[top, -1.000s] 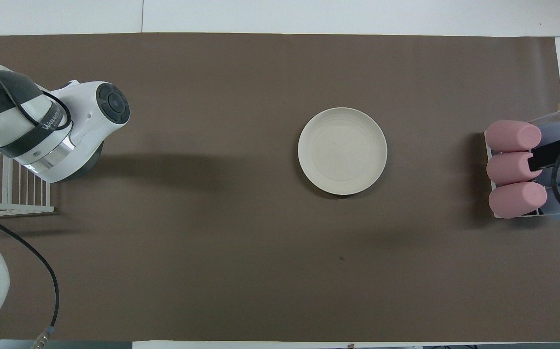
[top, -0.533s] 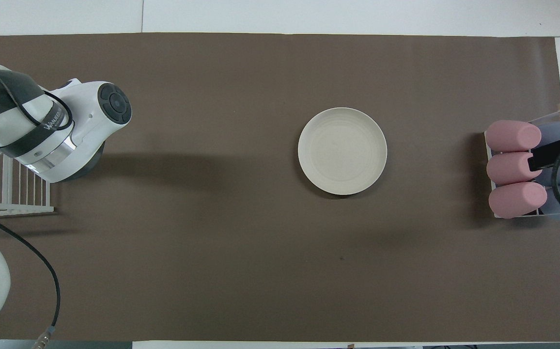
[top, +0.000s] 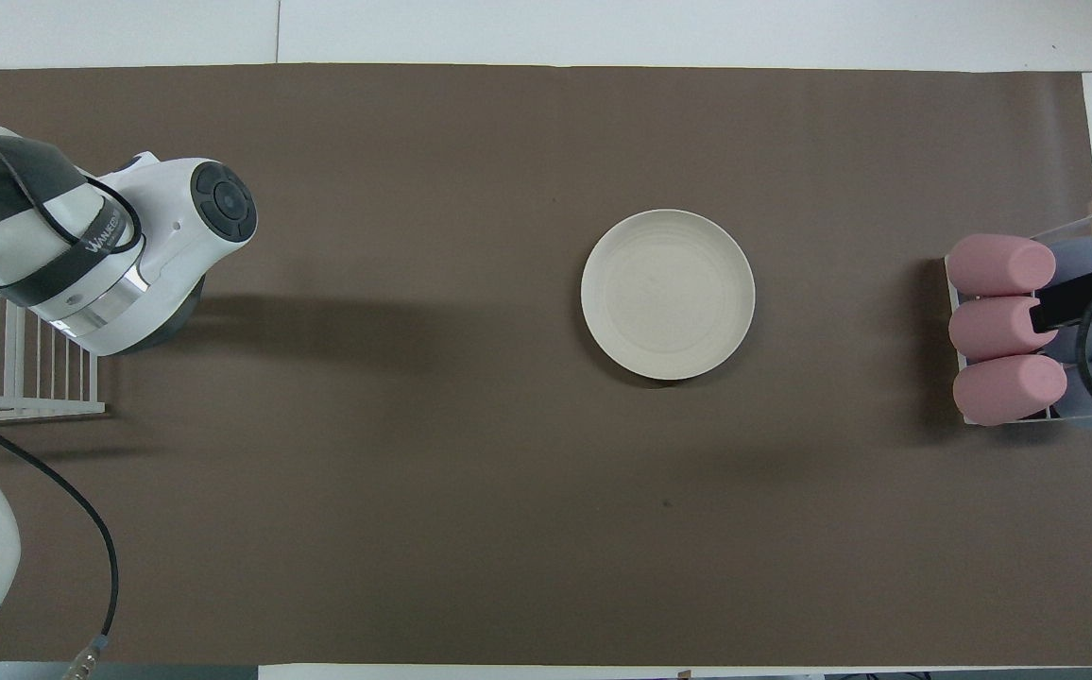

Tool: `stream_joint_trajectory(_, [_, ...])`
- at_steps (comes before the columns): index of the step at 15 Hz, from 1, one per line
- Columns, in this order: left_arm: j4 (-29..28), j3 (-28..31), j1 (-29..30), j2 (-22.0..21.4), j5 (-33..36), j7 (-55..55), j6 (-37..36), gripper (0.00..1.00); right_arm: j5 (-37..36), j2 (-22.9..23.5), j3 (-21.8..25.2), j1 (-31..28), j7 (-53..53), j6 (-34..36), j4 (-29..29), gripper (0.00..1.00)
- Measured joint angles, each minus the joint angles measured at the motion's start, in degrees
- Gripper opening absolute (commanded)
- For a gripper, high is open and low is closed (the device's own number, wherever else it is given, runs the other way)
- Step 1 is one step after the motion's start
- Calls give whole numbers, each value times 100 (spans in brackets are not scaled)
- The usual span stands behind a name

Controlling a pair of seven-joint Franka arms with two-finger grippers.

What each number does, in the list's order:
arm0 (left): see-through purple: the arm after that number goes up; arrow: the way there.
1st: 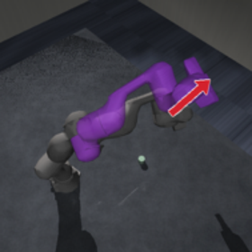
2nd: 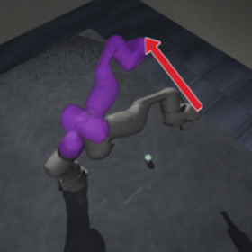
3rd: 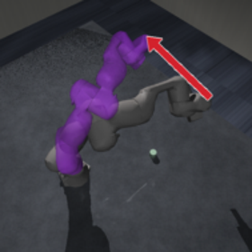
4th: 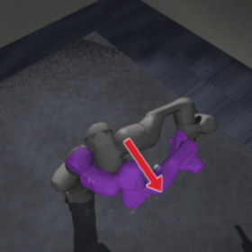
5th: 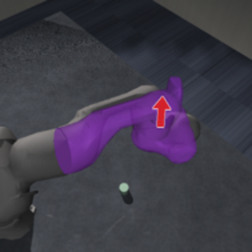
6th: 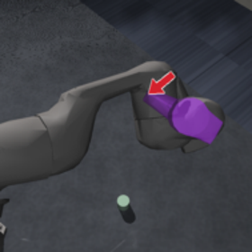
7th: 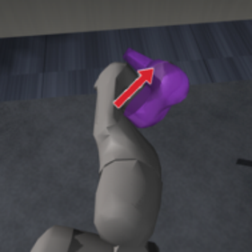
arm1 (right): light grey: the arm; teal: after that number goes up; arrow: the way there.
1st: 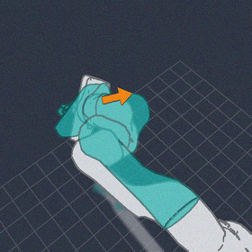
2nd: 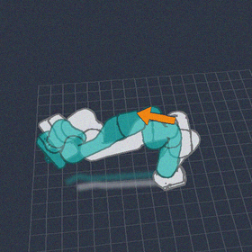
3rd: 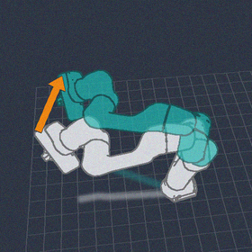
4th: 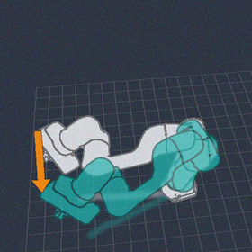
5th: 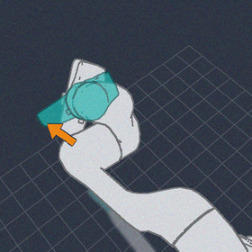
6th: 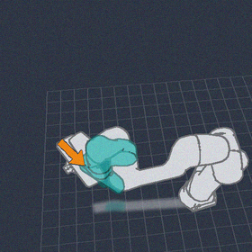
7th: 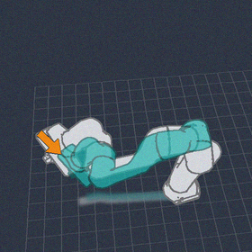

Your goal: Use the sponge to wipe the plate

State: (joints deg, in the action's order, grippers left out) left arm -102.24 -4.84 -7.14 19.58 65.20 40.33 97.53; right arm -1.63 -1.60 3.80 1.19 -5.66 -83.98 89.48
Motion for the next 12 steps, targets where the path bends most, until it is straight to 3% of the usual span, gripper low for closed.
stream_joint_trajectory(2, [106,0,3,-29,-318,-181,83,100,0,0,0,0,0,-42,-5,100])
stream_joint_trajectory(8, [868,65,158,-544,-2118,-1641,39,100,0,0,52,-43,-9,-19,-5,100])
stream_joint_trajectory(12, [1094,95,201,-876,-3369,-1797,-203,100,0,0,40,-70,-28,-15,-5,100])
